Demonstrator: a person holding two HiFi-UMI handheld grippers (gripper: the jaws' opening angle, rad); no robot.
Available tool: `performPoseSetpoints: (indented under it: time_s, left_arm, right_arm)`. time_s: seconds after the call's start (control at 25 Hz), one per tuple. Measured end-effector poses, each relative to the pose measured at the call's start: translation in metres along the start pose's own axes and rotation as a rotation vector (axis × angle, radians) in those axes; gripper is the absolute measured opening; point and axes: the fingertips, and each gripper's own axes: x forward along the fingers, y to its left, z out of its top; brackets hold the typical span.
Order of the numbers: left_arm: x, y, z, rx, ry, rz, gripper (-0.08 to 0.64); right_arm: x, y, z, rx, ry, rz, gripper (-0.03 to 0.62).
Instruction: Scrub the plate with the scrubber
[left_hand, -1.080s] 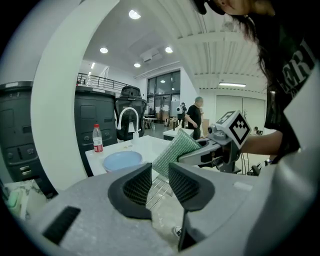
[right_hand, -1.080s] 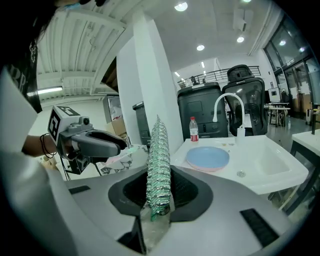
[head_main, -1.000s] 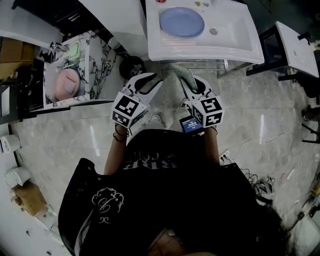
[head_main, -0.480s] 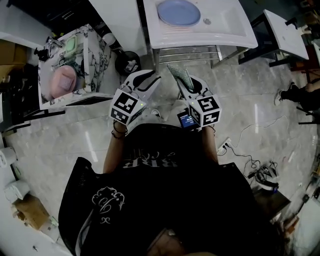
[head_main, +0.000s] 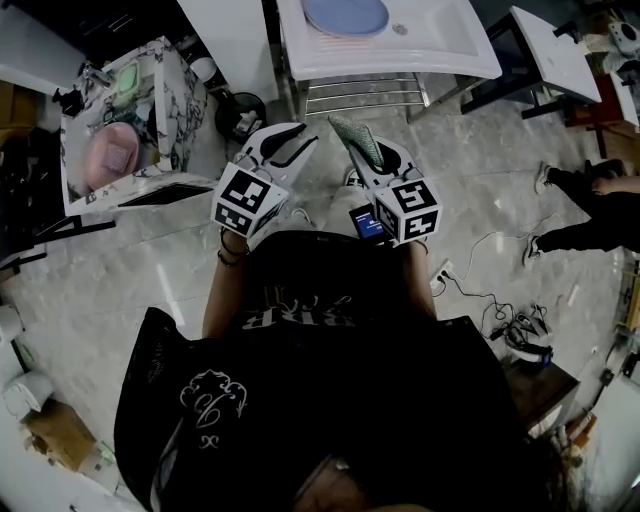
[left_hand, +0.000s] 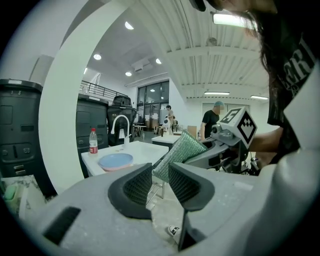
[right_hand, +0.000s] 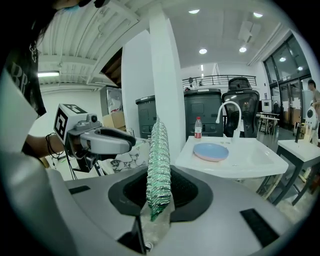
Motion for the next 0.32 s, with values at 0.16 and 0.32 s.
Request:
performPoseSetpoints:
  time_s: [0.16,0.32]
  left_arm:
    - [-0.0043,0.0002,0.002,0.0,-0.014,0.0,0.115]
    - [-0.0099,0.0008,0.0018,-0.006,-0.007,-0.001,0.115]
  right_arm:
    - [-0.0017,0.0025,0.0022,-0.009,-0.002,-0.007,0.086]
    - [-0.0025,0.003,0.0065,-0.016,-0.009,-0.014,0.086]
